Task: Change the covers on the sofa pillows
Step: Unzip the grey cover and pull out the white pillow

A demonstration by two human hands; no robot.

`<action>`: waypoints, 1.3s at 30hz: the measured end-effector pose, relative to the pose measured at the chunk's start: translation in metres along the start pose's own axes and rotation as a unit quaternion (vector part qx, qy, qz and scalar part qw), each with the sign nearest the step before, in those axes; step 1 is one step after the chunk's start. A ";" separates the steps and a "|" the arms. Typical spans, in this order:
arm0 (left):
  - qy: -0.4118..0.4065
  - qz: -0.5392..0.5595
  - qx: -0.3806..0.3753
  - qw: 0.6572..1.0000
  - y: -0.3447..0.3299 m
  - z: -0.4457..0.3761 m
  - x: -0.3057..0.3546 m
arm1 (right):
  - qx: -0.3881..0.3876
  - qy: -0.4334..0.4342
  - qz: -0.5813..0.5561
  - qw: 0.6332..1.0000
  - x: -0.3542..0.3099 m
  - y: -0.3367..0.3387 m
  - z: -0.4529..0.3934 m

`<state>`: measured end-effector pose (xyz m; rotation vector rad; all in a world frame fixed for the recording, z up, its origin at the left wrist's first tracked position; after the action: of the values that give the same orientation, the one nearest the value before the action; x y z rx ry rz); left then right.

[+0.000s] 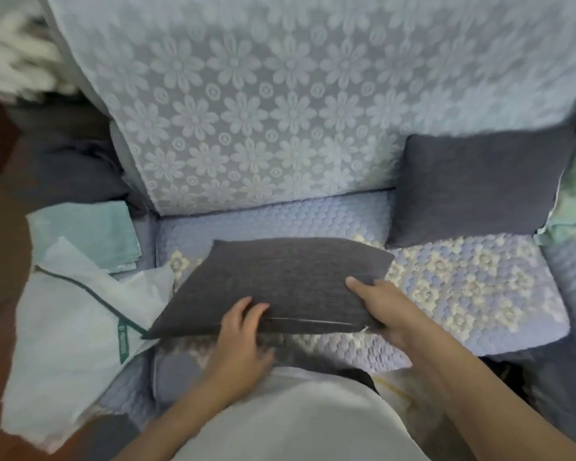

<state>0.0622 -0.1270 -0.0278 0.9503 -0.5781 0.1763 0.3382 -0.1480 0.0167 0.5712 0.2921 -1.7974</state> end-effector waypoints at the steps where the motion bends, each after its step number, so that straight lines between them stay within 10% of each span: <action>1: -0.037 -0.021 0.023 0.999 0.009 0.002 0.019 | -0.024 0.001 -0.014 1.000 -0.012 -0.011 0.015; 5: -0.164 -0.054 0.138 0.975 0.059 -0.002 0.052 | -0.100 -0.005 -0.077 0.992 -0.048 -0.038 0.074; 9: -0.233 -0.072 0.070 0.967 0.094 -0.014 0.066 | -0.118 0.015 -0.151 0.981 -0.076 -0.035 0.100; 12: -0.213 -0.046 0.019 0.976 0.100 -0.013 0.069 | -0.020 0.191 0.015 0.981 -0.089 -0.020 0.099; 14: -0.199 -0.011 0.014 0.980 0.100 -0.009 0.069 | 0.065 0.348 0.185 0.917 -0.094 -0.011 0.108; 16: -0.183 0.028 0.018 0.982 0.100 -0.004 0.067 | 0.000 0.412 0.243 0.878 -0.087 -0.011 0.113; 20: -0.155 0.054 0.038 0.986 0.104 0.000 0.072 | -0.101 0.438 0.218 0.866 -0.071 -0.005 0.119; 26: -0.141 0.063 0.054 0.987 0.108 0.002 0.089 | 0.041 0.469 0.249 0.847 -0.063 -0.016 0.101; 39: -0.099 0.108 0.159 0.976 0.122 0.040 0.146 | 0.051 0.448 0.210 0.868 -0.045 -0.046 0.119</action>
<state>0.1216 -0.1045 0.1563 1.2232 -0.8550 0.3798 0.2763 -0.1536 0.1373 1.4215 0.6423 -1.0287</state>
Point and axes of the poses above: each hand's wrist, its own z-axis away from the middle knuckle, its own y-axis out of the back of the hand, x = y × z, the point moved 4 cm from there along -z, towards the middle knuckle
